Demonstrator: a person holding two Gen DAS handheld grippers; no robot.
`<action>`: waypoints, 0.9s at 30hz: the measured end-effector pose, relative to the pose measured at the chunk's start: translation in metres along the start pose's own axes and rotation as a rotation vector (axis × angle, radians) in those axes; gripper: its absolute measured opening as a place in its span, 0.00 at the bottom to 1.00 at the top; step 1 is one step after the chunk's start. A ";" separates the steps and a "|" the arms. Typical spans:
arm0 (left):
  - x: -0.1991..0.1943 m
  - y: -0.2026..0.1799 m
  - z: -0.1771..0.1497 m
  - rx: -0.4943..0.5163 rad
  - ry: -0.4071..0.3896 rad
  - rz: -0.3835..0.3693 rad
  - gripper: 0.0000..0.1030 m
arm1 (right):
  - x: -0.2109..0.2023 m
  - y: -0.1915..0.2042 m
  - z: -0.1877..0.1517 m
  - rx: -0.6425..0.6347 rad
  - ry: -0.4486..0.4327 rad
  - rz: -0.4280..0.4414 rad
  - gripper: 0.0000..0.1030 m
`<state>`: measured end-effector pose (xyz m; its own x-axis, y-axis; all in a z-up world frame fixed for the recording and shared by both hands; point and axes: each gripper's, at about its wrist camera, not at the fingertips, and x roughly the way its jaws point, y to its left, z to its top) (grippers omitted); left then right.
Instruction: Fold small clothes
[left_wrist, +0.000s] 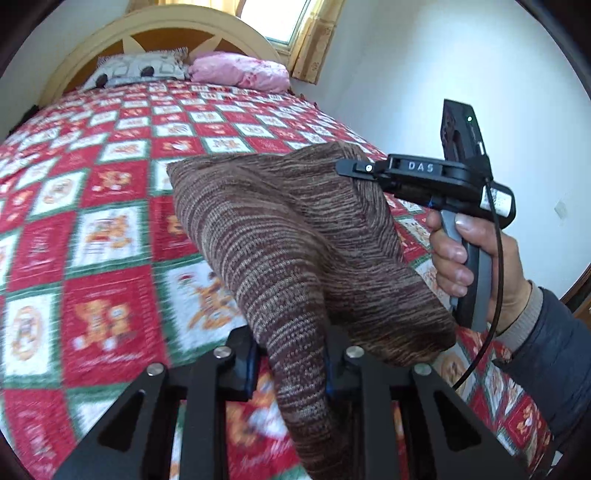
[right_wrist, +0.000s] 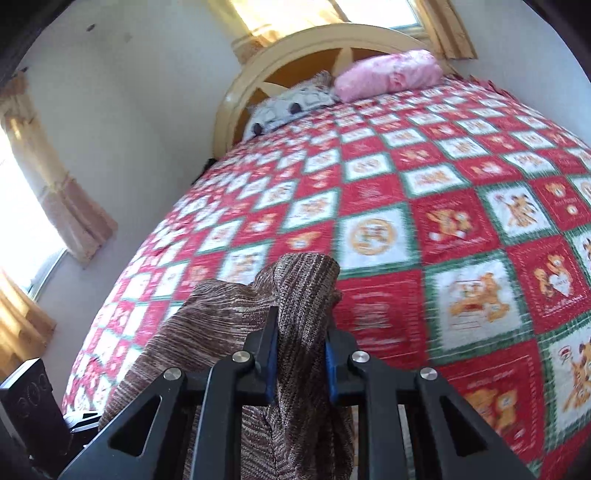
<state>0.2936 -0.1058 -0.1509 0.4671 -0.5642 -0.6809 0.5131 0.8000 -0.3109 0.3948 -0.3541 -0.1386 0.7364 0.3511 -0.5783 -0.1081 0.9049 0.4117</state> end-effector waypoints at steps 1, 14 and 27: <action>-0.010 0.002 -0.004 0.001 -0.009 0.009 0.25 | -0.002 0.009 -0.001 -0.002 -0.005 0.015 0.18; -0.124 0.052 -0.059 -0.057 -0.089 0.158 0.25 | 0.020 0.143 -0.036 -0.093 0.043 0.208 0.16; -0.191 0.104 -0.103 -0.156 -0.152 0.287 0.25 | 0.059 0.248 -0.068 -0.151 0.118 0.335 0.16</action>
<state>0.1839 0.1057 -0.1216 0.6837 -0.3265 -0.6526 0.2349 0.9452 -0.2268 0.3658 -0.0921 -0.1188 0.5626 0.6507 -0.5100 -0.4331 0.7575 0.4886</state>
